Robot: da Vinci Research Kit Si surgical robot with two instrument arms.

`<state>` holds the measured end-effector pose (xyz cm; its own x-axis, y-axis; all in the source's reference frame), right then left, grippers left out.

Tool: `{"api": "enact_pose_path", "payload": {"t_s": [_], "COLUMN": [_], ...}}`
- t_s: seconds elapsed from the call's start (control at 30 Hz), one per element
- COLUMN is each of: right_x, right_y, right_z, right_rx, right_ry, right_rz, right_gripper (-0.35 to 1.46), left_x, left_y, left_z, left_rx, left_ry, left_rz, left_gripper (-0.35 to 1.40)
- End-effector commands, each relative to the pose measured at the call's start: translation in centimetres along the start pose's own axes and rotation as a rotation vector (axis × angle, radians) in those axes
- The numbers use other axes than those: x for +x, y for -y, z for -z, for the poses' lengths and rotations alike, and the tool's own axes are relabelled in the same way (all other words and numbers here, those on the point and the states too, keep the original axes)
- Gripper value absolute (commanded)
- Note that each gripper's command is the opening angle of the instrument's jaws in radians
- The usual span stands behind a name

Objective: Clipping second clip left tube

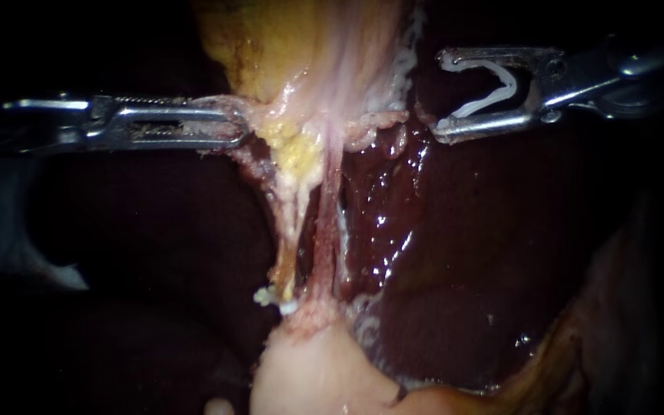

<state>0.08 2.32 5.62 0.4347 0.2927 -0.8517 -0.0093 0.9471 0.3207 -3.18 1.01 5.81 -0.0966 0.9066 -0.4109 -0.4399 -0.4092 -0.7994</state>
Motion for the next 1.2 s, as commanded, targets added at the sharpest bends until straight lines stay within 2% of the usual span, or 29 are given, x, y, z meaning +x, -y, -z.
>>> {"api": "enact_pose_path", "payload": {"t_s": [0.03,0.13,0.27,0.47,0.57,0.77,0.9,1.03,1.2], "right_x": [0.00,0.00,0.00,0.00,0.00,0.00,0.02,0.11,0.20], "right_y": [0.00,0.00,0.00,0.00,0.00,0.05,0.22,0.45,0.74], "right_z": [0.00,0.00,0.01,0.01,0.01,0.00,-0.06,-0.24,-0.57], "right_rx": [0.002,0.003,0.003,0.003,0.003,0.013,0.066,0.123,0.180], "right_ry": [-0.001,-0.001,-0.001,-0.001,-0.001,-0.006,-0.035,-0.052,-0.038], "right_rz": [0.000,0.000,0.000,0.000,0.000,0.003,-0.062,-0.119,-0.148], "right_gripper": [0.50,0.50,0.50,0.50,0.50,0.50,0.49,0.49,0.50], "left_x": [0.00,0.06,0.21,0.40,0.44,0.42,0.42,0.42,0.42], "left_y": [0.00,0.01,0.01,-0.06,-0.10,-0.10,-0.10,-0.10,-0.10], "left_z": [0.03,0.18,0.48,0.90,0.97,0.94,0.94,0.94,0.94], "left_rx": [-0.001,-0.009,0.008,0.015,0.019,0.022,0.022,0.022,0.022], "left_ry": [0.001,0.006,0.003,-0.030,-0.035,-0.036,-0.036,-0.037,-0.037], "left_rz": [0.000,0.003,0.011,0.027,0.032,0.031,0.031,0.031,0.031], "left_gripper": [-0.35,-0.35,-0.35,-0.35,-0.35,-0.35,-0.35,-0.35,-0.35]}}
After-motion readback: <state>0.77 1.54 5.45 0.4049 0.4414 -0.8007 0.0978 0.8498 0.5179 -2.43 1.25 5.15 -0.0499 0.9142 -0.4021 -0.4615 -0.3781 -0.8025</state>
